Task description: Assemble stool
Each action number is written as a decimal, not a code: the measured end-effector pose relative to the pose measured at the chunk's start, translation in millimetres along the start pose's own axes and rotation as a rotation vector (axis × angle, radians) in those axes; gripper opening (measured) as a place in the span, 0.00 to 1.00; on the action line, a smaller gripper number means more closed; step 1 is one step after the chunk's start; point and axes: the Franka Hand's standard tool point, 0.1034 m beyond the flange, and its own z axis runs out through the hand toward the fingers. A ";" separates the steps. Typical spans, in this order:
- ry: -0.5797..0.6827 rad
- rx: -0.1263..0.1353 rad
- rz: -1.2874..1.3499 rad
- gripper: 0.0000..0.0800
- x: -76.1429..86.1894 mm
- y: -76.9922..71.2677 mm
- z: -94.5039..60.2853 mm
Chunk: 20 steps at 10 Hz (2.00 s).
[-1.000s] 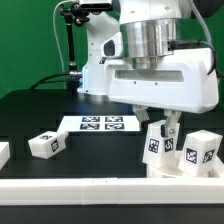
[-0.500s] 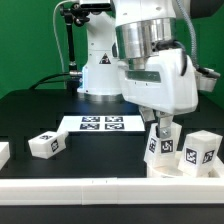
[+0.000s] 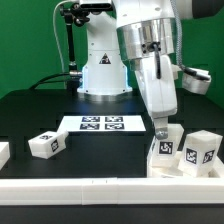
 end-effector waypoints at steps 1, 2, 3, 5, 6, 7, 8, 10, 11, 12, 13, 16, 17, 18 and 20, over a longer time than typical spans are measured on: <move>-0.001 0.000 0.032 0.42 0.0 -0.1 -0.1; -0.005 0.001 0.092 0.42 0.3 -0.4 -0.2; -0.006 -0.005 0.100 0.42 0.5 -0.9 0.0; -0.010 -0.025 0.174 0.42 0.9 -3.0 0.4; -0.011 -0.029 0.222 0.42 0.9 -4.5 0.4; -0.013 -0.026 0.244 0.42 1.0 -4.7 0.6; -0.013 -0.026 0.230 0.42 0.6 -4.5 0.7; -0.014 -0.026 0.222 0.77 -0.1 -4.5 0.7; -0.020 -0.036 0.171 0.80 -3.5 -5.1 -2.5; -0.029 -0.034 0.147 0.80 -7.8 -8.2 -9.3; -0.034 -0.026 0.134 0.81 -11.0 -10.4 -14.7; -0.035 -0.024 -0.098 0.81 -10.1 -9.6 -12.6; -0.035 -0.023 -0.182 0.81 -10.1 -9.4 -12.6; -0.026 -0.037 -0.316 0.81 -10.8 -8.2 -12.8; 0.002 -0.044 -0.592 0.81 -12.6 -9.7 -14.5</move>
Offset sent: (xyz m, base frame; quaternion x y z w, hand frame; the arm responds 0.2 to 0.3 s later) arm 0.0082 -0.0063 -0.0001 -0.0206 0.0062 0.1367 0.9904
